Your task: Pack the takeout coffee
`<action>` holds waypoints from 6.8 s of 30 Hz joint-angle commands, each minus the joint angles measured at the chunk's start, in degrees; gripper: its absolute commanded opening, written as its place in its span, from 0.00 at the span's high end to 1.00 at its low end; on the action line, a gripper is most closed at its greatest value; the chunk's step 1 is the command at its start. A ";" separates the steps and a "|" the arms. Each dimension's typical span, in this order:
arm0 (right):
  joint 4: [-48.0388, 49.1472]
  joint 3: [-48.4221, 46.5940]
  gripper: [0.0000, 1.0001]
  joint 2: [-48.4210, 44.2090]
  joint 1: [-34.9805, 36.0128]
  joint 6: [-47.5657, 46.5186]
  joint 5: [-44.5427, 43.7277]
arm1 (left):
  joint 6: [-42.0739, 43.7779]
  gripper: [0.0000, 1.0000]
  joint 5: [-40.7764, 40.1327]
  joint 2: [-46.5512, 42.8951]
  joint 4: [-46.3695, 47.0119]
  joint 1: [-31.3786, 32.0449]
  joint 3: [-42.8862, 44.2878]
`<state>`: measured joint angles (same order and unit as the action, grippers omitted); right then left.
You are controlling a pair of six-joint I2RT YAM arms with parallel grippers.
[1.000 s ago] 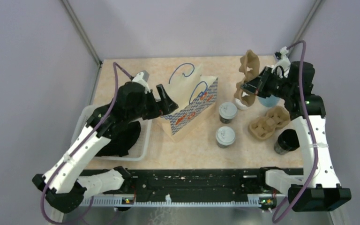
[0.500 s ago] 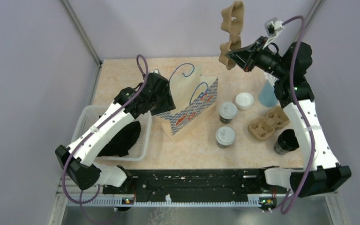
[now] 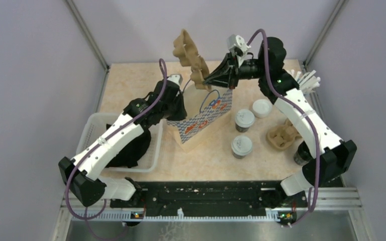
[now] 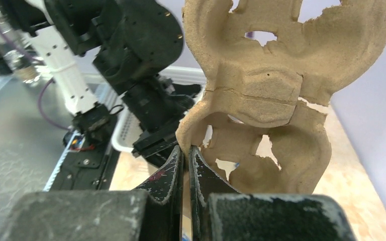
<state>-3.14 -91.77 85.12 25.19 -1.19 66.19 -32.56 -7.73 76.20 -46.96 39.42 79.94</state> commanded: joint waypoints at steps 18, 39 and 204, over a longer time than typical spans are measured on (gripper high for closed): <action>19.63 8.71 1.00 4.27 6.41 6.71 0.49 | 17.78 0.86 4.49 -11.13 20.67 -0.22 -13.15; -29.03 5.34 1.00 0.16 3.99 -43.45 -9.09 | 17.36 0.91 2.40 -15.83 23.92 -0.22 -18.24; 2.65 -8.15 1.00 13.99 -0.46 3.68 -25.65 | 19.69 0.81 17.13 10.38 1.02 -15.88 24.55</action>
<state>-7.90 -102.28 102.80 24.95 -0.27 40.60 -14.44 5.43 92.29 -50.63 22.74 105.34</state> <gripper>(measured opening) 0.003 0.202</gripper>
